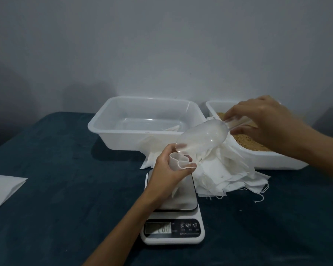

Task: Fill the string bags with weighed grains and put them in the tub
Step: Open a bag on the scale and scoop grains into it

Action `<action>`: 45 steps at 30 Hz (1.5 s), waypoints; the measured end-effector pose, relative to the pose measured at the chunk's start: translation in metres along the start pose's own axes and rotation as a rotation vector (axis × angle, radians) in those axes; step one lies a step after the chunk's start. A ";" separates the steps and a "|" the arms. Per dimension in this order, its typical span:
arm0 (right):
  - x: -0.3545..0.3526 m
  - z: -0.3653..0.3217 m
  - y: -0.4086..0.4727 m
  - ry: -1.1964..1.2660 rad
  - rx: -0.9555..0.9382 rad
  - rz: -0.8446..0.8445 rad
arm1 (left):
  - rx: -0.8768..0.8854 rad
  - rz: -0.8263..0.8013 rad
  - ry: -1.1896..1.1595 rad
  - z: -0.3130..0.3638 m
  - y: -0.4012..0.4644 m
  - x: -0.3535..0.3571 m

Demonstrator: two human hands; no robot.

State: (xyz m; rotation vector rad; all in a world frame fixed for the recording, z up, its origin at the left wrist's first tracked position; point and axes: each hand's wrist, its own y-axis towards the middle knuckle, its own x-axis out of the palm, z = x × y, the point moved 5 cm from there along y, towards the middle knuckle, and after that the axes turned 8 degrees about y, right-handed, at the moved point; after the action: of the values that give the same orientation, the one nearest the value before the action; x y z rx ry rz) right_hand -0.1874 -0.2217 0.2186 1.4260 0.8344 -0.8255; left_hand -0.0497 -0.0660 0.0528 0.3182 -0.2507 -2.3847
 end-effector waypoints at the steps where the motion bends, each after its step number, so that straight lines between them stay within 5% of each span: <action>1: 0.002 0.009 -0.004 0.077 0.072 -0.006 | 0.006 0.001 0.012 0.000 0.000 0.000; 5: 0.013 0.057 -0.019 0.290 0.344 0.032 | 0.009 -0.006 0.036 -0.002 0.001 0.000; 11: 0.039 0.152 -0.038 0.246 0.782 0.131 | -0.008 -0.035 0.037 -0.002 0.002 0.002; 19: 0.094 0.184 -0.048 0.091 1.102 -0.240 | -0.023 -0.023 0.056 -0.003 0.003 0.001; 35: 0.108 0.178 -0.046 -0.102 1.011 -0.346 | -0.025 -0.022 0.032 -0.002 0.003 0.002; 39: 0.098 0.155 -0.031 -0.247 0.839 -0.173 | -0.018 -0.030 0.000 -0.002 0.002 0.002; 42: 0.086 0.093 -0.011 -0.025 0.634 0.111 | -0.006 -0.038 0.004 -0.002 0.002 0.003; 45: 0.093 0.008 -0.005 0.350 0.479 0.055 | 0.006 -0.042 0.030 -0.004 0.003 0.003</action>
State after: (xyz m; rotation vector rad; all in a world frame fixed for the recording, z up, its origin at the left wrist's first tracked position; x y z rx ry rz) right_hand -0.1469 -0.2287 0.1342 2.0497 0.8882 -0.7747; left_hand -0.0488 -0.0700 0.0494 0.3657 -0.2397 -2.4184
